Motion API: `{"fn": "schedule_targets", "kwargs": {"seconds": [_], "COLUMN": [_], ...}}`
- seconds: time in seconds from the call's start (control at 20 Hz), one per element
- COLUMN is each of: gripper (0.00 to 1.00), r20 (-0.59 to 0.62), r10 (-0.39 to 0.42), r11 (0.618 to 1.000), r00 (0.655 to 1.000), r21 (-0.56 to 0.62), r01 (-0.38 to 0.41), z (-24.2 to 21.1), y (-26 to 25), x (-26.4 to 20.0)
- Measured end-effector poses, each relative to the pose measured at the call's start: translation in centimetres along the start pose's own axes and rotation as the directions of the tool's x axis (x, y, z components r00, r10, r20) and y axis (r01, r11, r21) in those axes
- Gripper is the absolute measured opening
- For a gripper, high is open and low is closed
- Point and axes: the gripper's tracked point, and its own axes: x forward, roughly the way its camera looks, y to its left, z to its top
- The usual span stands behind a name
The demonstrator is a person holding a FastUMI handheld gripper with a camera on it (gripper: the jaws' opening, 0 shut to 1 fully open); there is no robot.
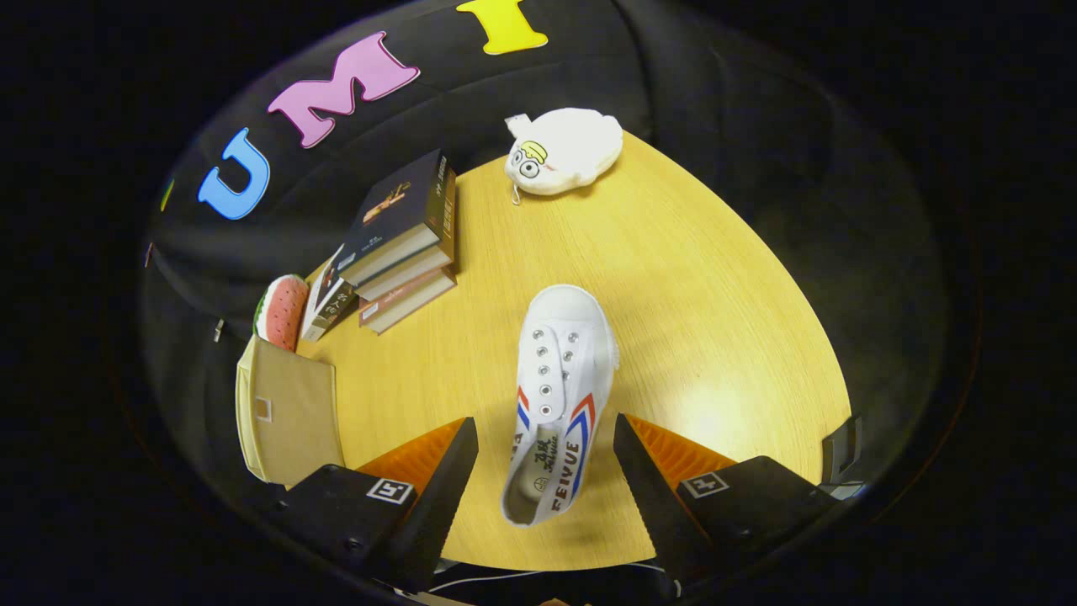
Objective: Open the storage box then place both shoes into the box .Put the left shoe in first, then the right shoe, with the right side of both shoes facing outward in a uniform manner.
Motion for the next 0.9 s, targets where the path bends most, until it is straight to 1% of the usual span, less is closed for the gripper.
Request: {"fn": "schedule_targets", "kwargs": {"seconds": [0.1, 0.25, 0.4, 0.55, 0.65, 0.7, 0.75, 0.8, 0.85, 0.9], "gripper": [0.99, 0.99, 0.99, 0.99, 0.97, 0.96, 0.91, 0.81, 0.73, 0.71], "r20": [-0.027, -0.055, -0.085, -0.121, -0.157, -0.173, -0.184, -0.194, -0.200, -0.205], "r10": [-0.019, -0.039, -0.043, -0.014, 0.030, 0.062, 0.091, 0.102, 0.105, 0.109], "r11": [1.000, 0.999, 0.998, 0.999, 0.997, 0.993, 0.990, 0.989, 0.989, 0.988], "r00": [0.999, 0.998, 0.996, 0.993, 0.987, 0.983, 0.979, 0.976, 0.974, 0.973], "r21": [-0.004, 0.020, 0.035, 0.034, 0.081, 0.109, 0.125, 0.127, 0.125, 0.128], "r01": [0.019, 0.040, 0.046, 0.018, -0.018, -0.044, -0.068, -0.078, -0.081, -0.084], "z": [-0.8, -1.1, -1.3, -1.9, -2.3, -2.4, -2.6, -2.7, -2.6, -2.8], "y": [-1.0, -2.3, -2.7, -2.2, -1.4, -0.6, 0.4, 0.8, 1.0, 1.1], "x": [1.3, 2.8, 4.0, 5.1, 5.8, 6.1, 6.3, 6.4, 6.7, 7.0]}}
